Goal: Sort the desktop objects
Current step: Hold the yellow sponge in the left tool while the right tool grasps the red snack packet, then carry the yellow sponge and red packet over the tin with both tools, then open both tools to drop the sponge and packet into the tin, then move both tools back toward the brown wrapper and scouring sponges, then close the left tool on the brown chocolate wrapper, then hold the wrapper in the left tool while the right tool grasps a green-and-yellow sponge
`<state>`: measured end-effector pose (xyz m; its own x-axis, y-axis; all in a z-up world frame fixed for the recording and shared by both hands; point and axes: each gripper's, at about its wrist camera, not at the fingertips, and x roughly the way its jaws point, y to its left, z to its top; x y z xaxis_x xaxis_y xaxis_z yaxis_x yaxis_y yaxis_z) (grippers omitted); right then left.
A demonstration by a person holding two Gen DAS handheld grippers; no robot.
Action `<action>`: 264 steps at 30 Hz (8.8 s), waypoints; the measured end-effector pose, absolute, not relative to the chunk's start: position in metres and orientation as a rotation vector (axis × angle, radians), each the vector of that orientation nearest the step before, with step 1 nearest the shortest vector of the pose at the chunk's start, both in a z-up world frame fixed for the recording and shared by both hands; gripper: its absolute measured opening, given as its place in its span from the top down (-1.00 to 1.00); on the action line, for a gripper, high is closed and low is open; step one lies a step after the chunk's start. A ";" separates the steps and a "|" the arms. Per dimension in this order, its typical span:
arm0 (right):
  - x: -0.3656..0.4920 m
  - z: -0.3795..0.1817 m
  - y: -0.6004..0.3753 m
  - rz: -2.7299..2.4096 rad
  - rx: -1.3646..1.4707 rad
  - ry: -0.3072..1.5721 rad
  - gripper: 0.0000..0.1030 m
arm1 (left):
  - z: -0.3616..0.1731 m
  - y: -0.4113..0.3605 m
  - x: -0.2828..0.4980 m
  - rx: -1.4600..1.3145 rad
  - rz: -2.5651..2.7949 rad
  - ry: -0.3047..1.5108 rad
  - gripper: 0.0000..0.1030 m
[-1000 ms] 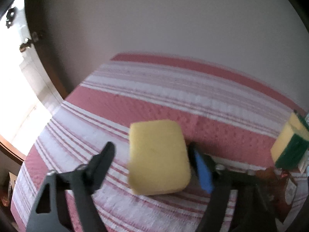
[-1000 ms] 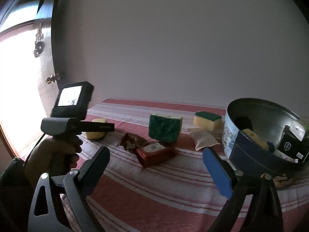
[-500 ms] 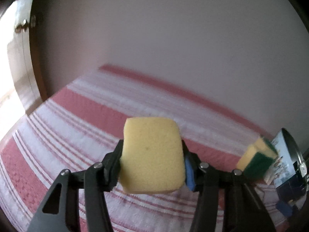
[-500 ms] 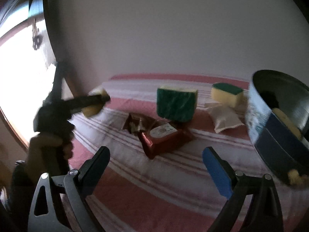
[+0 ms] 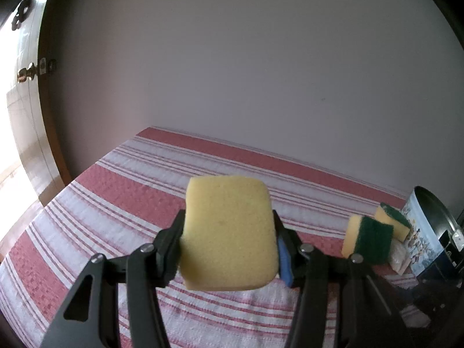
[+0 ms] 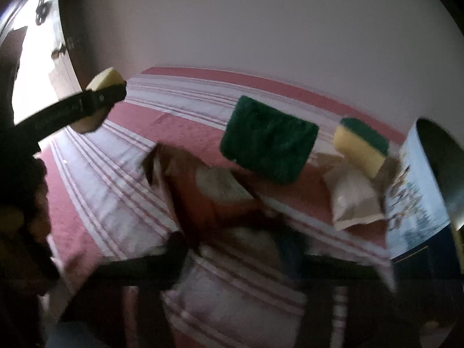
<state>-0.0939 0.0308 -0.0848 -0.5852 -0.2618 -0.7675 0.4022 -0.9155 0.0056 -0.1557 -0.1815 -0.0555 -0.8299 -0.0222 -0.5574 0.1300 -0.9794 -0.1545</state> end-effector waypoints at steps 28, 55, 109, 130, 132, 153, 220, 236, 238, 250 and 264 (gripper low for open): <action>-0.114 -0.078 0.011 -2.393 1.118 0.235 -0.65 | -0.059 -0.185 -0.158 0.912 -2.897 0.318 -0.04; -0.140 -0.095 0.048 -2.302 1.134 -0.307 0.30 | -0.059 -0.182 -0.157 0.899 -2.905 0.292 -0.04; 0.024 -0.025 0.296 -3.146 0.494 -0.021 0.35 | -0.023 0.069 -0.069 0.757 -3.485 0.017 -0.04; -0.078 -0.024 0.338 -3.169 0.724 -0.081 0.35 | -0.033 0.148 -0.113 0.942 -3.421 -0.091 -0.04; -0.086 -0.030 0.342 -3.164 0.719 -0.068 0.35 | -0.036 0.149 -0.113 0.941 -3.414 -0.114 -0.04; -0.050 -0.032 0.357 -3.205 0.374 -0.355 -0.71 | -0.031 0.121 -0.112 0.765 -3.307 -0.068 -1.00; -0.005 -0.047 0.171 -2.834 0.494 -0.247 -0.92 | -0.108 -0.088 -0.237 1.361 -2.714 0.108 -0.66; -0.063 -0.056 0.123 -2.709 0.636 -0.161 -0.92 | -0.074 -0.108 -0.206 1.162 -2.906 0.141 0.43; -0.078 -0.058 0.114 -2.671 0.688 -0.159 -0.92 | -0.064 -0.125 -0.201 1.126 -2.950 0.229 0.43; -0.135 -0.081 0.078 -2.546 0.901 -0.113 -0.92 | -0.049 -0.169 -0.205 1.053 -2.987 0.367 0.43; -0.209 -0.119 0.045 -2.526 1.223 0.084 -0.91 | -0.056 -0.173 -0.214 1.054 -2.916 0.278 0.42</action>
<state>-0.2086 0.0452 -0.1186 -0.5760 -0.2692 -0.7719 0.3197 -0.9432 0.0903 -0.2136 -0.1731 -0.0559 -0.7705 0.0337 -0.6365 0.0873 -0.9836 -0.1578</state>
